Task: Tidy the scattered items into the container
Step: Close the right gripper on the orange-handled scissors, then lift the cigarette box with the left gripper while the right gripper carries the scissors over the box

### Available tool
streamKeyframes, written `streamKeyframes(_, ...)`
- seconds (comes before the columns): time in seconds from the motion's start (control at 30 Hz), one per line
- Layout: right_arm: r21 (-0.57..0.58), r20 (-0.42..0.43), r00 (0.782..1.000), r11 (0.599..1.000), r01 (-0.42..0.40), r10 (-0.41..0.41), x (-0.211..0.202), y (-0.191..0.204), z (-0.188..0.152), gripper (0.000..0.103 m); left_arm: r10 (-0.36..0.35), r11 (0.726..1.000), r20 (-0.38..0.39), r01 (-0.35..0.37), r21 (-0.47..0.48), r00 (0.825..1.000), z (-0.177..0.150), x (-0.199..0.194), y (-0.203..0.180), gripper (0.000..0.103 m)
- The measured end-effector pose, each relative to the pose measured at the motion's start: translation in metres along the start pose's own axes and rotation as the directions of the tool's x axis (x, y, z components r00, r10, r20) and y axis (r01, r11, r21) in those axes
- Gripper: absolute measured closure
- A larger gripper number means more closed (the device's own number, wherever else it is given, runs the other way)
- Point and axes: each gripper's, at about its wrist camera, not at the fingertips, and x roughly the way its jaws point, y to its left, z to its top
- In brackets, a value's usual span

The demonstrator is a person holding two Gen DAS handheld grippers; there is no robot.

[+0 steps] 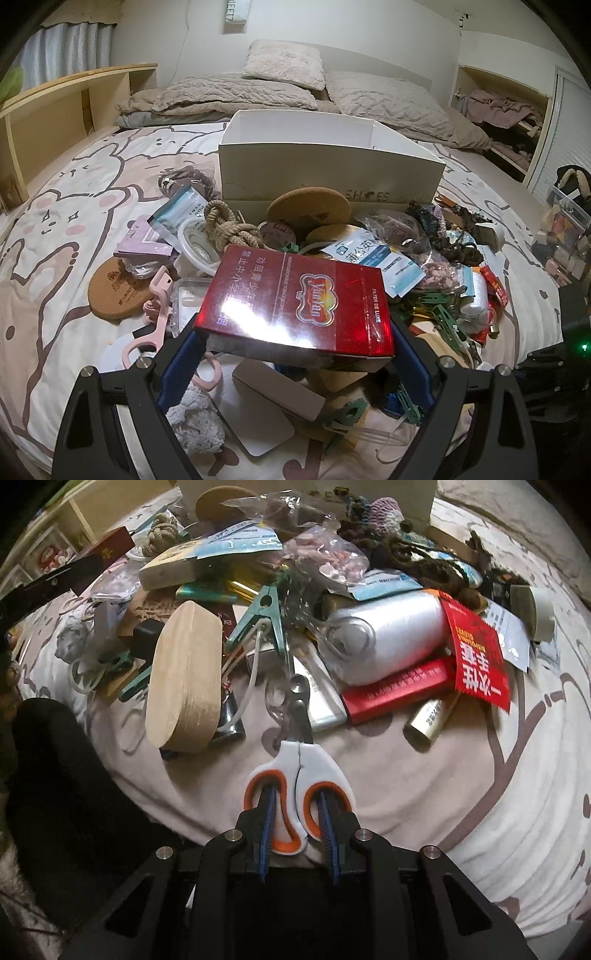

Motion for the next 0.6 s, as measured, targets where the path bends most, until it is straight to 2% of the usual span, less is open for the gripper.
streamKeyframes(0.07,0.006,0.022,1.0,1.0,0.005,-0.005,-0.003,0.0,-0.002,0.085,-0.001,1.0,0.003,0.001,0.003,1.0,0.0,-0.001,-0.001,0.01)
streamKeyframes(0.27,0.023,0.127,0.992,1.0,0.018,-0.021,-0.025,0.002,-0.009,0.085,-0.004,1.0,0.025,0.004,-0.011,1.0,0.001,-0.007,0.0,0.01)
streamKeyframes(0.6,0.109,0.263,0.965,0.993,-0.045,0.015,-0.046,-0.003,-0.024,0.085,-0.002,1.0,0.052,0.003,-0.013,0.999,0.001,-0.023,-0.006,0.01)
